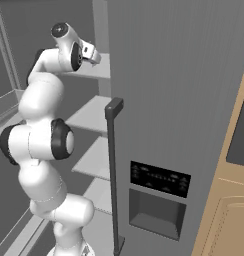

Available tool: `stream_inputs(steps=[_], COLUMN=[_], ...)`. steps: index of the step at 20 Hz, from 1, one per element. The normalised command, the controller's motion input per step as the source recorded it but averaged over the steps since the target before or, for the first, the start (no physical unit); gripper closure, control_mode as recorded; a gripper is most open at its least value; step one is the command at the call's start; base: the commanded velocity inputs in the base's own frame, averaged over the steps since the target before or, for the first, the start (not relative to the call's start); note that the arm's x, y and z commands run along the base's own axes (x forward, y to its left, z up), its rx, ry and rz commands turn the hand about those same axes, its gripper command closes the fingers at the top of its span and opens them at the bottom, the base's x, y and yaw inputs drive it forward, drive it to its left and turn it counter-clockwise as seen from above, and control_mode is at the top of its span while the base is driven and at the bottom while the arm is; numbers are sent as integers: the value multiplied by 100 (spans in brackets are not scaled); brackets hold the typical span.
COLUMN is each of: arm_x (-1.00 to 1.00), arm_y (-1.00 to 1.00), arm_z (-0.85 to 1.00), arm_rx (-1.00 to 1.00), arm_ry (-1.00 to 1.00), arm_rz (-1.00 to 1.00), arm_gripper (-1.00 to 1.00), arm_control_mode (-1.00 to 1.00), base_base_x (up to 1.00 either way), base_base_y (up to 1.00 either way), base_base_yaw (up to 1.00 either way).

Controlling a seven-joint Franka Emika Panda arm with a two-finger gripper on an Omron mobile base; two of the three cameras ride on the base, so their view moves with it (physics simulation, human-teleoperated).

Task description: Take a sugar cube from the saucer and place it inside the coffee. Then, grab milk from the fridge and place it next to the coffee on the counter to sweeten the coffee.

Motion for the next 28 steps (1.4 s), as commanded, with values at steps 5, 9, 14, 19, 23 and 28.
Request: stream_inputs(steps=[5,9,14,19,23,28], arm_x=[29,31,28,28,28,26], arm_y=[1,0,2,8,5,0], arm_z=[-7,-7,-3,-1,-4,-3], arm_rx=[-4,-5,-2,0,0,-3], arm_ry=[0,0,0,0,0,0], arm_rz=[0,0,0,0,0,0], arm_gripper=[-100,-100,-100,-100,-100,-100], arm_control_mode=[-100,-100,-100,-100,-100,-100], base_base_x=[0,0,0,0,0,0], base_base_y=[0,0,0,0,0,0], base_base_yaw=[0,0,0,0,0,0])
